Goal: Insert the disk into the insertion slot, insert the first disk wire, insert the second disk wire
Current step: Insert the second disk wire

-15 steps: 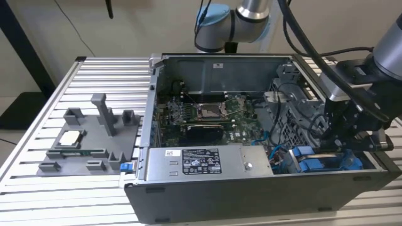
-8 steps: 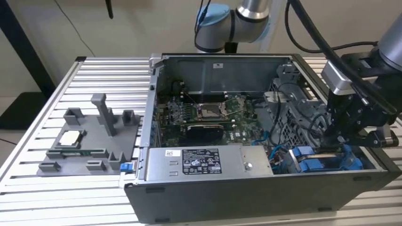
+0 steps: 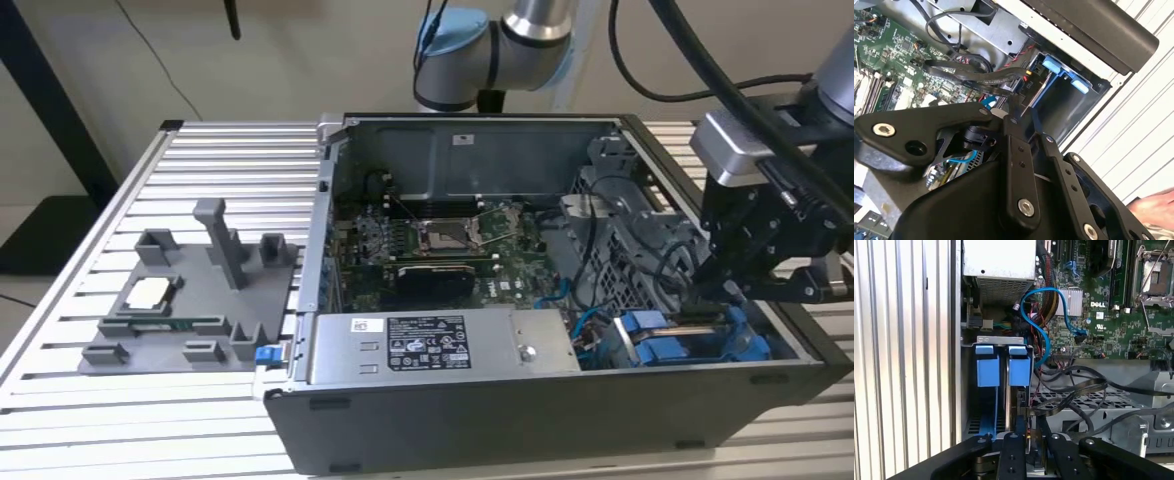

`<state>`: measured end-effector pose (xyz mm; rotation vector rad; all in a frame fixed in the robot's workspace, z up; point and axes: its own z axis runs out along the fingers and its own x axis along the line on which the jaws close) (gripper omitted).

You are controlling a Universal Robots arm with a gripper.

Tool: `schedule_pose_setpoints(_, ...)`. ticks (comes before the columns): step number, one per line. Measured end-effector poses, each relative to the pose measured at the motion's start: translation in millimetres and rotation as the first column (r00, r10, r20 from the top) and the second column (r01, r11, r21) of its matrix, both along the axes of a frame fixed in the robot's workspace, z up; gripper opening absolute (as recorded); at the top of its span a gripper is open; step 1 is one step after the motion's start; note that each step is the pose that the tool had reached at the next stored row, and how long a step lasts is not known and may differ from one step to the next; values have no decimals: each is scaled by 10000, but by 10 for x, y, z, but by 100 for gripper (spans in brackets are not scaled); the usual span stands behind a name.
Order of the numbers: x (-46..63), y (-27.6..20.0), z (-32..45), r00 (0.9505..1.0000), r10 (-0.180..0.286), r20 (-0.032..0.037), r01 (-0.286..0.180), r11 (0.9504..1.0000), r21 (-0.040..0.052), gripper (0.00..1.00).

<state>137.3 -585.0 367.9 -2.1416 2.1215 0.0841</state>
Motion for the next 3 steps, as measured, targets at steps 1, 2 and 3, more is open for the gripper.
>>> schedule_pose_setpoints(1,0,0,1,10000,1,0,-1,10000,0,24)
schedule_pose_setpoints(2,0,0,1,10000,0,0,0,10000,0,24)
schedule_pose_setpoints(3,0,0,1,10000,1,0,-1,10000,1,24)
